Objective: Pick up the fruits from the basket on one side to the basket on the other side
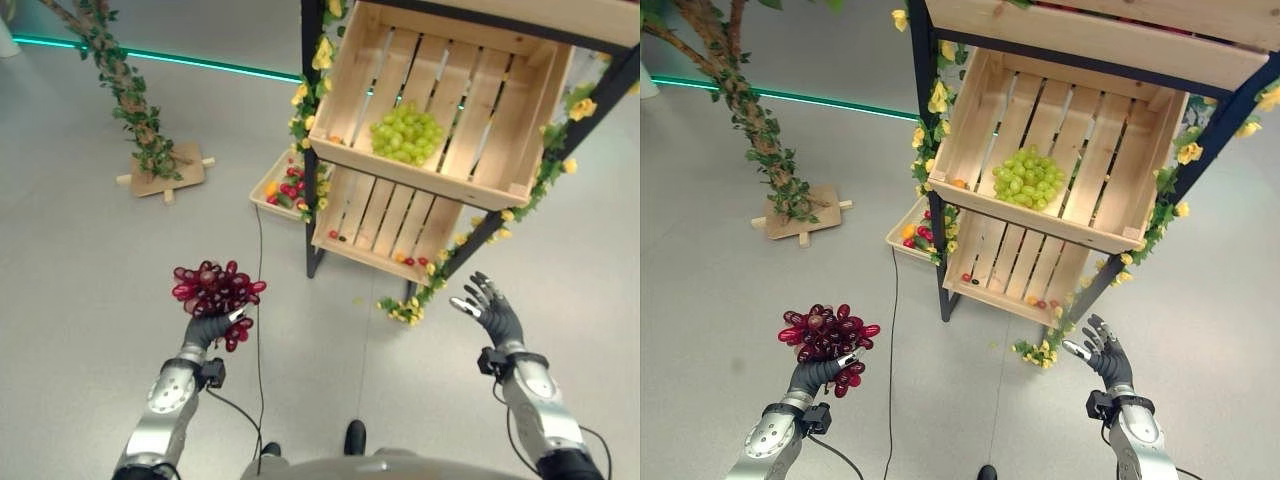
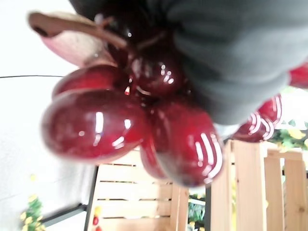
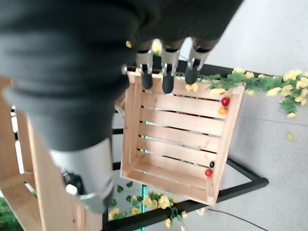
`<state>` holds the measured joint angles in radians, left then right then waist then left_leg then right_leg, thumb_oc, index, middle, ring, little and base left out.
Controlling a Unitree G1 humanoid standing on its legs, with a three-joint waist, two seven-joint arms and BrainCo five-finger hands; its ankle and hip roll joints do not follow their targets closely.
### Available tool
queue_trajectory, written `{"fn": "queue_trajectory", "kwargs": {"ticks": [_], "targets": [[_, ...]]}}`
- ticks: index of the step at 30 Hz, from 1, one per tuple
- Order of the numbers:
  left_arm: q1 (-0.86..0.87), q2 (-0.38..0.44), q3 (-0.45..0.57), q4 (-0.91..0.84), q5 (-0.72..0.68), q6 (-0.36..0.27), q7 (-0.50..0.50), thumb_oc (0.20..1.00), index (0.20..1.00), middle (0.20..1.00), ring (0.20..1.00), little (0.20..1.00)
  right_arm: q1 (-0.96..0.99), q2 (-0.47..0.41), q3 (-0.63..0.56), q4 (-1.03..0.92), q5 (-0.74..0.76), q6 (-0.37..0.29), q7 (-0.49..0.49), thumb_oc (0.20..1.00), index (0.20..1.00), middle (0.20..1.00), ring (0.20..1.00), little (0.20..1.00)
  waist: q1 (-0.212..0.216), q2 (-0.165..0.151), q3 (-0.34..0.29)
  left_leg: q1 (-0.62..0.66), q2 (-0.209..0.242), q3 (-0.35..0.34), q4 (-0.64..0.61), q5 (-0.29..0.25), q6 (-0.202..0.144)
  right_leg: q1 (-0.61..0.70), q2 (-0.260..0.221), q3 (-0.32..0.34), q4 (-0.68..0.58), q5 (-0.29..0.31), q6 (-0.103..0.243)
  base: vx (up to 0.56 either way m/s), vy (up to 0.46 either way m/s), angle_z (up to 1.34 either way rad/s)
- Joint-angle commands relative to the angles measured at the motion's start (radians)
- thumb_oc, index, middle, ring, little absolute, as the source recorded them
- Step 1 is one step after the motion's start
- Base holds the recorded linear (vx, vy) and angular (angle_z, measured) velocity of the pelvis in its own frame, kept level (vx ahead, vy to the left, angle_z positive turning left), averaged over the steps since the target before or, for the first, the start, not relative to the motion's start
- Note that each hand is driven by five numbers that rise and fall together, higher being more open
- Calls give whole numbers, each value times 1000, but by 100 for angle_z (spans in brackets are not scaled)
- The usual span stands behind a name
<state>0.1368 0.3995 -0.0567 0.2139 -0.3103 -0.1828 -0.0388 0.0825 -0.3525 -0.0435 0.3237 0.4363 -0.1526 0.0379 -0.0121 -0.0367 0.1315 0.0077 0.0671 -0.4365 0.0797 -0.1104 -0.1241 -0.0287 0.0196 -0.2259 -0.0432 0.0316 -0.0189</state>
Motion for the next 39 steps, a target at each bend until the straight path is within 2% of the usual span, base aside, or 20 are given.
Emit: {"fn": "queue_trajectory", "kwargs": {"ticks": [1, 3, 4, 5, 7, 9, 10, 11, 12, 14, 15, 21, 24, 28, 32, 34, 35, 36, 37, 39], "targets": [[-38, 29, 44, -80, -40, -64, 7, 200, 200, 200, 200, 200, 1, -40, -15, -67, 31, -56, 12, 1000, 1000, 1000, 1000, 1000, 2, 1, -46, 64, -47, 19, 167, 95, -15, -9, -42, 51, 42, -48, 92, 118, -157, 7], [-34, 28, 44, -75, -41, -61, 5, 200, 200, 200, 200, 200, 6, -39, -20, -63, 37, -58, 11, 1000, 1000, 1000, 1000, 1000, 3, -6, -30, 11, -65, 46, 293, 195, -32, 38, -33, 60, 29, -58, 78, 94, -160, 4], [-37, 28, 44, -69, -40, -60, 7, 200, 200, 200, 200, 200, 14, -41, -27, -70, 43, -63, 13, 1000, 1000, 1000, 1000, 1000, 3, -11, -9, -37, -63, 93, 378, 236, -39, 63, -30, 62, 26, -64, 68, 25, -198, 9], [-45, 31, 43, -66, -40, -57, 6, 200, 200, 200, 200, 200, 16, -44, -34, -76, 46, -63, 11, 1000, 1000, 1000, 1000, 1000, -1, -28, 7, -96, -70, 150, 441, 253, -26, 71, -43, 57, 25, -63, 62, -2, -252, 17], [-57, 31, 43, -54, -38, -54, 11, 200, 200, 200, 200, 200, 19, -45, -42, -91, 35, -62, -4, 1000, 1000, 1000, 1000, 1000, -6, -44, 25, -192, -54, 290, 530, 216, 2, 98, -45, 48, 21, -72, 51, 24, -239, 37], [-61, 30, 43, -47, -39, -54, 16, 200, 200, 200, 200, 200, 15, -37, -50, -93, 35, -62, -17, 1000, 1000, 1000, 1000, 1000, -3, -39, 25, -260, -29, 363, 448, 170, 17, 118, -44, 47, 13, -89, 54, 117, -118, 37], [-63, 31, 44, -43, -36, -56, 20, 200, 200, 200, 200, 200, 11, -36, -52, -93, 37, -64, -20, 1000, 1000, 1000, 1000, 1000, 2, -33, 27, -295, -36, 379, 378, 159, 23, 126, -35, 48, 9, -95, 57, 114, -49, 19], [-63, 31, 44, -42, -36, -57, 21, 200, 200, 200, 200, 200, 11, -36, -52, -92, 37, -65, -20, 1000, 1000, 1000, 1000, 1000, 4, -34, 26, -291, -37, 382, 375, 156, 24, 128, -36, 51, 8, -97, 57, 217, -40, 0], [-52, 34, 44, -41, -29, -59, 28, 200, 200, 200, 200, 200, -9, -39, -36, -81, 26, -70, -25, 1000, 1000, 1000, 1000, 1000, 37, -17, 27, -310, -71, 348, 193, 176, 35, 144, -3, 78, -1, -110, 65, 271, -17, -8], [-35, 35, 43, -42, -23, -62, 36, 200, 200, 200, 200, 200, -24, -46, -12, -72, 11, -74, -22, 1000, 1000, 1000, 1000, 1000, 65, -1, 31, -308, -61, 287, -13, 274, 14, 177, 26, 111, -5, -138, 66, 340, -10, -22], [-32, 36, 48, -40, -19, -64, 39, 200, 200, 200, 200, 200, -30, -52, -8, -68, -1, -74, -23, 1000, 1000, 1000, 1000, 1000, 72, 5, 32, -328, -57, 272, -62, 287, 8, 188, 35, 126, -5, -150, 66, 287, 6, -42], [-22, 44, 60, -37, -17, -65, 46, 200, 200, 200, 200, 200, -65, -48, 21, -61, -12, -69, -14, 1000, 1000, 1000, 1000, 1000, 103, 2, 13, -295, -27, 277, -100, 346, 0, 235, 39, 186, -30, -182, 66, 205, 97, -61], [-32, 53, 63, -39, -18, -67, 58, 200, 200, 200, 200, 200, -75, -40, 24, -71, -13, -68, -20, 1000, 1000, 1000, 1000, 1000, 109, -18, 2, -305, -38, 319, -68, 328, 8, 247, -1, 183, -39, -197, 82, 249, 193, -50], [-24, 61, 73, -45, -10, -65, 62, 200, 200, 200, 200, 200, -79, -13, 36, -71, -31, -53, -14, 1000, 1000, 1000, 1000, 1000, 117, -48, -24, -297, -60, 386, -13, 245, 66, 226, -90, 167, 68, -196, 137, 310, 247, -33], [-19, 70, 72, -59, 9, -63, 52, 200, 200, 200, 200, 200, -62, 5, 31, -76, -52, -46, -6, 1000, 1000, 1000, 1000, 1000, 111, -70, -38, -254, -114, 406, 21, 170, 113, 157, -156, 166, 248, -51, 203, 258, 234, -30], [-26, 79, 64, -60, 20, -61, 51, 200, 200, 200, 200, 200, -46, 6, 23, -92, -53, -45, -2, 1000, 1000, 1000, 1000, 1000, 86, -58, -30, -216, -138, 393, 19, 147, 137, 82, -174, 181, 413, 75, 210, 176, 288, 14], [-31, 82, 59, -63, 25, -59, 51, 200, 200, 200, 200, 200, -49, 8, 25, -88, -55, -43, -2, 1000, 1000, 1000, 1000, 1000, 78, -41, -24, -194, -136, 389, 6, 146, 147, 45, -186, 168, 469, 116, 204, 150, 298, 29], [-31, 85, 57, -69, 28, -57, 51, 200, 200, 200, 200, 200, -53, 10, 28, -87, -67, -42, -4, 1000, 1000, 1000, 1000, 1000, 68, -23, -10, -161, -132, 382, -11, 141, 155, 11, -195, 152, 520, 128, 196, 166, 265, 31], [-32, 87, 60, -70, 36, -54, 52, 200, 200, 200, 200, 200, -55, 15, 32, -86, -71, -41, -8, 1000, 1000, 1000, 1000, 1000, 63, -9, -3, -142, -120, 386, -21, 131, 158, -13, -204, 118, 543, 113, 190, 206, 217, 24], [-35, 88, 65, -77, 42, -56, 56, 200, 200, 200, 200, 200, -60, 18, 35, -90, -68, -40, -6, 1000, 1000, 1000, 1000, 1000, 52, 5, 3, -99, -108, 394, -35, 114, 151, -74, -210, 34, 485, 20, 173, 247, 110, -11]]}}
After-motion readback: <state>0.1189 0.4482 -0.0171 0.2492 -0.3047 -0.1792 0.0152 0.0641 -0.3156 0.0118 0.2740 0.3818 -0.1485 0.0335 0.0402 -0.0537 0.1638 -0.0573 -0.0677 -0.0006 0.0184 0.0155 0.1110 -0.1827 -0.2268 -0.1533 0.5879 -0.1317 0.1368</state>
